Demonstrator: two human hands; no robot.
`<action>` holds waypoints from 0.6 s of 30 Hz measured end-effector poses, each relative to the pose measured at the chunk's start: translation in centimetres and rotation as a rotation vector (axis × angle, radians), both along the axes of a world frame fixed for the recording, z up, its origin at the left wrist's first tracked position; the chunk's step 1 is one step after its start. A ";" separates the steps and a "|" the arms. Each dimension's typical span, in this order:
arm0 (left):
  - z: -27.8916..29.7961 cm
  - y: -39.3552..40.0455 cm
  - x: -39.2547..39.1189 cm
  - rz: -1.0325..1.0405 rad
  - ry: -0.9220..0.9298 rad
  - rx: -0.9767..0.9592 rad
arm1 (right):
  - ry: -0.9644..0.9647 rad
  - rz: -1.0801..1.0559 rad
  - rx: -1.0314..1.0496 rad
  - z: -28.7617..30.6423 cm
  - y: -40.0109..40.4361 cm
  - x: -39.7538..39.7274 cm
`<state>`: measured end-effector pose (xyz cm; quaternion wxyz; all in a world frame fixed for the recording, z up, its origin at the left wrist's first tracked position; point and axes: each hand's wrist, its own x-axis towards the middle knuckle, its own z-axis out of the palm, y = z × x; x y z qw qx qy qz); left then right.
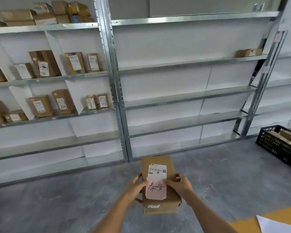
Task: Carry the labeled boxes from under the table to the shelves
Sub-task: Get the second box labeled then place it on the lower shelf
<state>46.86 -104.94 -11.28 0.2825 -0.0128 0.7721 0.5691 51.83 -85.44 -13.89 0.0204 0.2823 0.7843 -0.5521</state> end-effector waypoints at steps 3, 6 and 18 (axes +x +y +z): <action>0.7 4.5 -5.5 -0.078 0.084 -0.085 | 0.005 -0.013 0.024 0.6 3.4 -4.4; 1.6 8.9 -10.2 -0.129 0.168 -0.101 | 0.023 -0.042 0.067 1.6 7.3 -8.5; 2.4 22.8 -24.4 -0.323 0.229 -0.112 | 0.035 -0.218 0.013 3.1 19.5 -19.1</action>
